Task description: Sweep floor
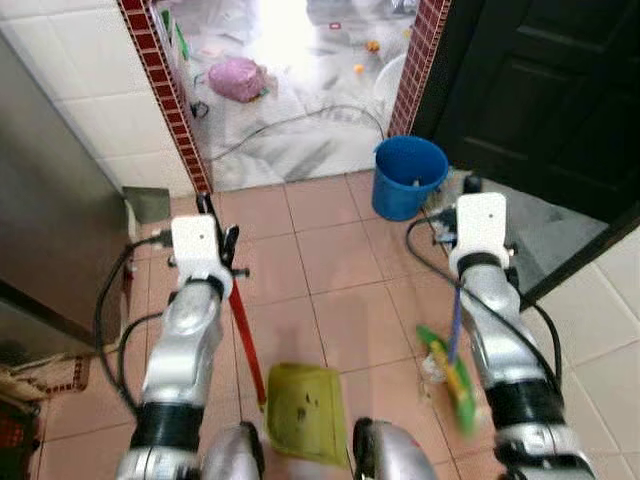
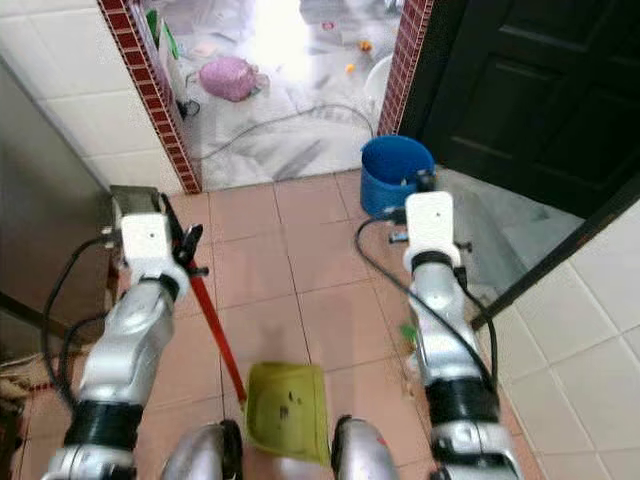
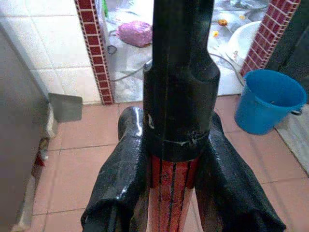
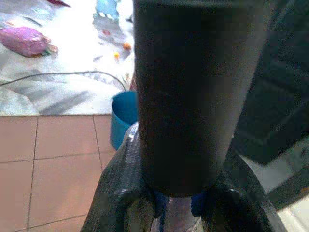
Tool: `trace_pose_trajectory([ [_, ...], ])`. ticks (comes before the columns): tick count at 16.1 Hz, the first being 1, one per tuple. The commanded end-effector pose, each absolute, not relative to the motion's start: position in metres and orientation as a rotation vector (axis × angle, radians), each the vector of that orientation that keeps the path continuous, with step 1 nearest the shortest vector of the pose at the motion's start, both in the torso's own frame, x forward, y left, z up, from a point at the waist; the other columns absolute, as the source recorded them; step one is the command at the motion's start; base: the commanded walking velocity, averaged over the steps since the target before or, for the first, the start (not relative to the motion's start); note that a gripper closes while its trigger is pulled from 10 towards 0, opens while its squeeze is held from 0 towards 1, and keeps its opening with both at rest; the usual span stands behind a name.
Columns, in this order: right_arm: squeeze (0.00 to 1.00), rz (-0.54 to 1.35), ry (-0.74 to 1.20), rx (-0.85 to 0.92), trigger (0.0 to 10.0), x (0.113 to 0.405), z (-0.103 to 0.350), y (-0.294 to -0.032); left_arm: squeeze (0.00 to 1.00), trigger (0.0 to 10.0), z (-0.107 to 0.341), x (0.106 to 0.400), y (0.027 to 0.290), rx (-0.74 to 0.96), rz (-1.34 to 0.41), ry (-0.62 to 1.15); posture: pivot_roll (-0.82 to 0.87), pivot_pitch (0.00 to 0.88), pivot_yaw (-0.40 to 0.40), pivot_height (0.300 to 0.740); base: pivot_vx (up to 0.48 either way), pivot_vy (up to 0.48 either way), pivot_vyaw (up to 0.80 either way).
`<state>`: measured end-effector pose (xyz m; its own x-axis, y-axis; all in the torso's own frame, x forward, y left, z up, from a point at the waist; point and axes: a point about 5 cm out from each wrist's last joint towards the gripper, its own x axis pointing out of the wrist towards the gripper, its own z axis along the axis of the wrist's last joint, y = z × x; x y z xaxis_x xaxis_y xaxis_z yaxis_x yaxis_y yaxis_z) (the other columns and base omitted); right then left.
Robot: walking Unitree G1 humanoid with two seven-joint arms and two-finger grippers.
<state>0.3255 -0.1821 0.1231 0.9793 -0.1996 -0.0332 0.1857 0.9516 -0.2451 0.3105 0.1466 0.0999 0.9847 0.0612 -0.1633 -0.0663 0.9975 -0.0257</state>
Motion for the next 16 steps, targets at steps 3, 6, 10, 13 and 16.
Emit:
trace_pose_trajectory([
  [3,0.0,-0.276,0.112,-0.137,10.0,0.332,0.123,-0.186,0.0,10.0,0.107,0.327,0.155,0.037,0.206,0.072,-0.05,0.146,0.034,0.74,0.0,0.0,0.0],
  [6,0.0,-0.33,0.128,-0.086,10.0,0.337,0.125,-0.186,0.0,10.0,0.103,0.336,0.148,0.036,0.255,0.06,-0.06,0.153,0.03,0.74,0.0,0.0,0.0],
  [10,0.0,-0.347,0.127,0.06,10.0,0.347,0.133,-0.18,0.0,10.0,0.096,0.34,0.135,0.014,0.247,0.065,-0.08,0.158,0.022,0.74,0.0,0.0,0.0],
  [13,0.0,-0.276,0.064,0.195,10.0,0.361,0.155,-0.16,0.0,10.0,0.085,0.339,0.125,-0.001,0.215,0.086,-0.08,0.15,0.015,0.74,0.0,0.0,0.0],
  [16,0.0,-0.229,0.056,0.278,10.0,0.366,0.164,-0.148,0.0,10.0,0.084,0.341,0.121,0.015,0.204,0.074,-0.08,0.143,0.011,0.74,0.0,0.0,0.0],
])
